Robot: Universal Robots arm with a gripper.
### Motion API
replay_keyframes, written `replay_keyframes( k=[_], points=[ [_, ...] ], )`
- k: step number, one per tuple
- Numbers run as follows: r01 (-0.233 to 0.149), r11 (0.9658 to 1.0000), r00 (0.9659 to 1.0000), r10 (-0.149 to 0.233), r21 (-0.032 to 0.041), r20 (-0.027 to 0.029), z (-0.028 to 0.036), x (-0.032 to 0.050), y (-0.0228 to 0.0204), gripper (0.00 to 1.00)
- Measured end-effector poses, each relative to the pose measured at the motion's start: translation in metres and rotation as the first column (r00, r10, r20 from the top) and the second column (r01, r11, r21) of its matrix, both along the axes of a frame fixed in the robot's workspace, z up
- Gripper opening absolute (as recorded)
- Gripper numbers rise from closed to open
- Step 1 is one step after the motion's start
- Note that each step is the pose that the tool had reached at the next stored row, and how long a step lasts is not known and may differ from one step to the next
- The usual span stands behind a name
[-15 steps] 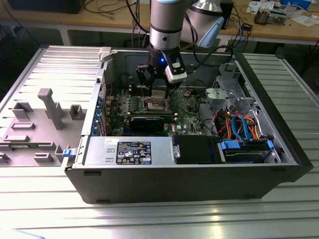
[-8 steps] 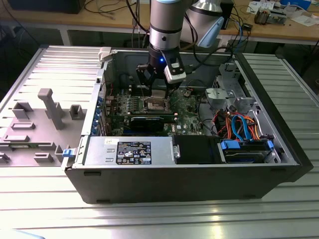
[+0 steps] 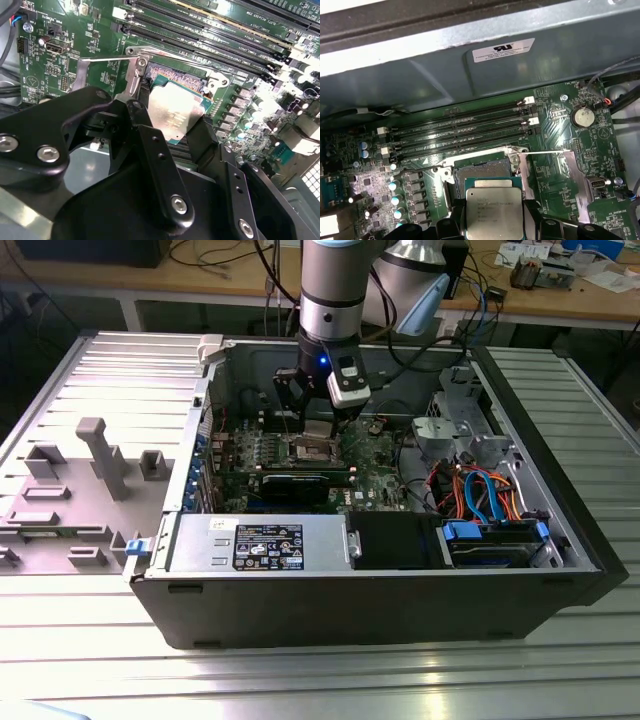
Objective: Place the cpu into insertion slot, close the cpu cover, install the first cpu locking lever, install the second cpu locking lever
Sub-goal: 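Place the cpu into insertion slot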
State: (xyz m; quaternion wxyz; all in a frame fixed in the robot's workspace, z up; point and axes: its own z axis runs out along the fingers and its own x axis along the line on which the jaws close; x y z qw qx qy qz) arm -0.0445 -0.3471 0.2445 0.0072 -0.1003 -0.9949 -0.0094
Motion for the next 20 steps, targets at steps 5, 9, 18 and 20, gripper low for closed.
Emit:
replay_keyframes(
  k=[5, 9, 18, 20],
  points=[
    [0.007, 1.0000, 1.0000, -0.007, -0.0002, 0.0000, -0.0001, 0.0000, 0.0000, 0.55],
    [0.011, 0.9999, 0.9999, -0.011, -0.0002, 0.0000, -0.0002, 0.0000, 0.0000, 0.55],
    [0.017, 0.9998, 0.9998, -0.017, -0.0005, 0.0000, -0.0003, 0.0000, 0.0000, 0.55],
    [0.018, 0.9998, 0.9998, -0.018, -0.0005, 0.0000, -0.0003, 0.0000, 0.0000, 0.55]
  ],
)
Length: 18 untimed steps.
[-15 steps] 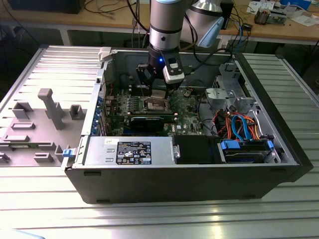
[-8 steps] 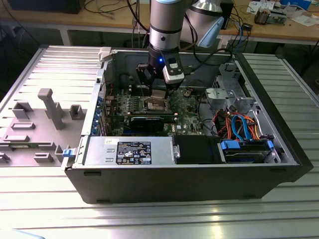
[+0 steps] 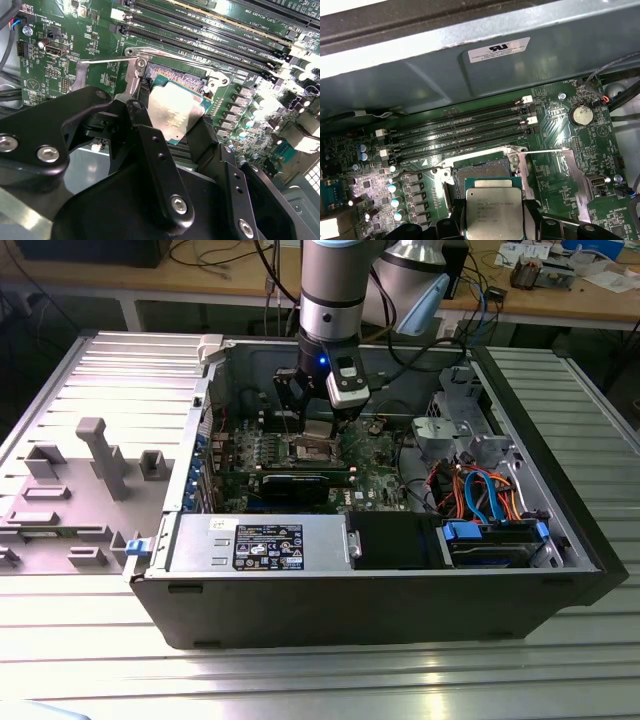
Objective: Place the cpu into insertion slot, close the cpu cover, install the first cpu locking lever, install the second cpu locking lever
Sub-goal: 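Place the cpu into insertion slot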
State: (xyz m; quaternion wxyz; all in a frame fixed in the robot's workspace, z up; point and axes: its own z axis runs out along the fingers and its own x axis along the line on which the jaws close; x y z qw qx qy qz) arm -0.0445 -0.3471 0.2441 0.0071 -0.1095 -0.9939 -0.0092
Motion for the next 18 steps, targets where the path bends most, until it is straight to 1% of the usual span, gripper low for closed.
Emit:
replay_keyframes(
  k=[18],
  points=[
    [0.013, 0.9999, 0.9999, -0.013, -0.0030, 0.0000, -0.0004, 0.0000, 0.0000, 0.55]
  ],
)
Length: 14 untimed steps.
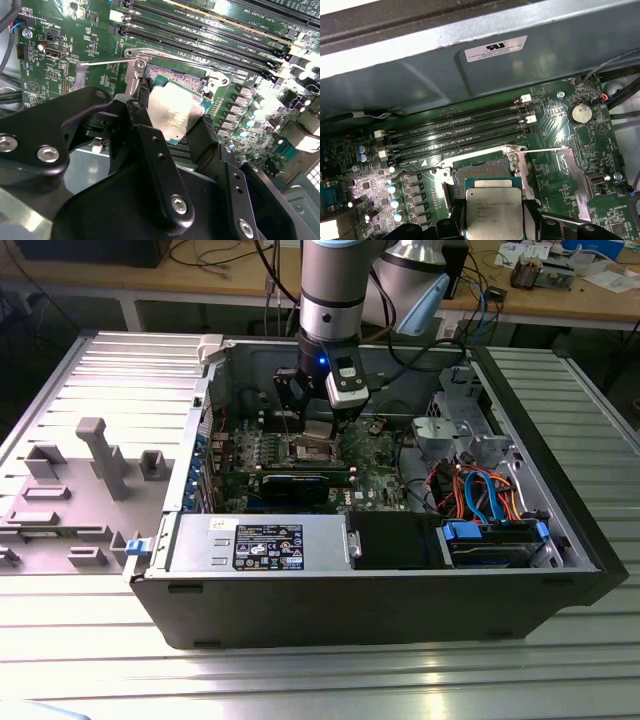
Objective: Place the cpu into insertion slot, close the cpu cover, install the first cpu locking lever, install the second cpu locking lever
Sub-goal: 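Place the cpu into insertion slot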
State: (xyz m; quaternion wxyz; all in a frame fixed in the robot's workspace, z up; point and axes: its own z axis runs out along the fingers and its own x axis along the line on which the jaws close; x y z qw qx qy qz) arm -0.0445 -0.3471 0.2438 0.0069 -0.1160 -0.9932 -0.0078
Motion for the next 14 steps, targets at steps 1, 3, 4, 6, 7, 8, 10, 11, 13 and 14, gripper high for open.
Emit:
replay_keyframes(
  k=[1, 3, 4, 6, 7, 8, 10, 11, 13, 14],
  points=[
    [0.001, 1.0000, 1.0000, -0.001, -0.0002, 0.0001, 0.0000, 0.0000, 0.0000, 0.55],
    [0.002, 1.0000, 1.0000, -0.002, -0.0004, 0.0000, -0.0001, 0.0000, 0.0000, 0.55],
    [0.002, 1.0000, 1.0000, -0.002, -0.0006, 0.0000, -0.0001, 0.0000, 0.0000, 0.55],
    [0.004, 1.0000, 1.0000, -0.004, -0.0010, 0.0000, -0.0001, 0.0000, 0.0000, 0.55],
    [0.004, 1.0000, 1.0000, -0.004, -0.0013, 0.0000, -0.0001, 0.0000, 0.0000, 0.55],
    [0.006, 1.0000, 1.0000, -0.006, -0.0016, 0.0000, -0.0002, 0.0000, 0.0000, 0.55],
    [0.007, 1.0000, 1.0000, -0.007, -0.0019, 0.0000, -0.0002, 0.0000, 0.0000, 0.55],
    [0.008, 1.0000, 1.0000, -0.008, -0.0021, 0.0000, -0.0002, 0.0000, 0.0000, 0.55],
    [0.009, 1.0000, 1.0000, -0.009, -0.0023, 0.0000, -0.0002, 0.0000, 0.0000, 0.55],
    [0.010, 1.0000, 1.0000, -0.010, -0.0024, 0.0000, -0.0003, 0.0000, 0.0000, 0.55]
  ],
)
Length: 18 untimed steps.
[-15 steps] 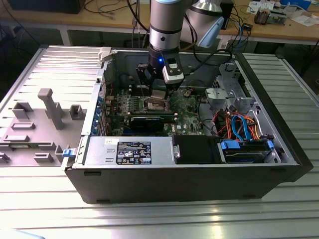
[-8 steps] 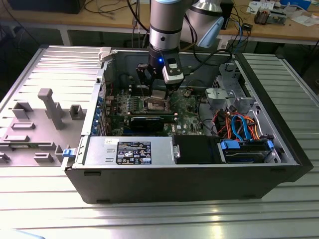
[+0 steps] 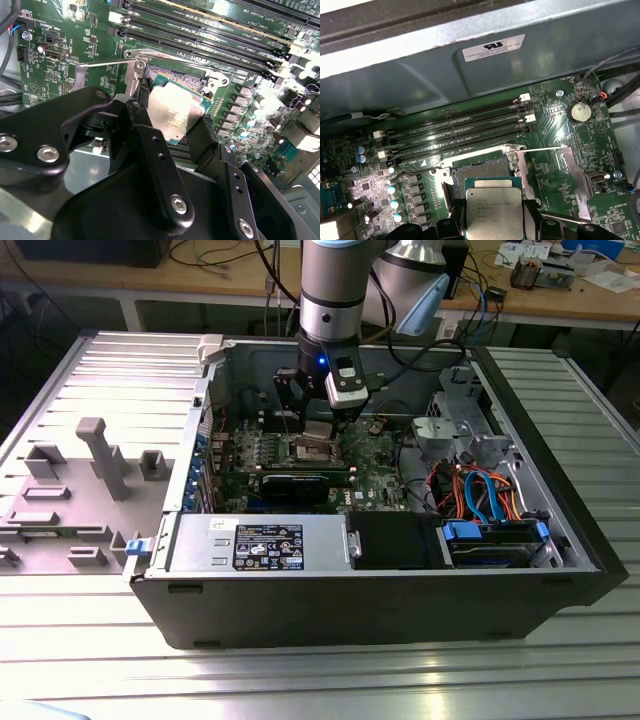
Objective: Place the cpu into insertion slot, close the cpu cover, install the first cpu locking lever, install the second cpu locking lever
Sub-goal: 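Place the cpu into insertion slot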
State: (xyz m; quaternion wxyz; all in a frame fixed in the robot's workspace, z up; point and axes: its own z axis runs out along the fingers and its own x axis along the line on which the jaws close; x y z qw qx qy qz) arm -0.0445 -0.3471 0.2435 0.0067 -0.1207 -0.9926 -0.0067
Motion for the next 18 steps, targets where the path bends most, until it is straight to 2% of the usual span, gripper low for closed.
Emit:
replay_keyframes(
  k=[18],
  points=[
    [0.010, 0.9999, 0.9999, -0.010, -0.0015, 0.0000, -0.0005, 0.0000, 0.0000, 0.55]
  ],
)
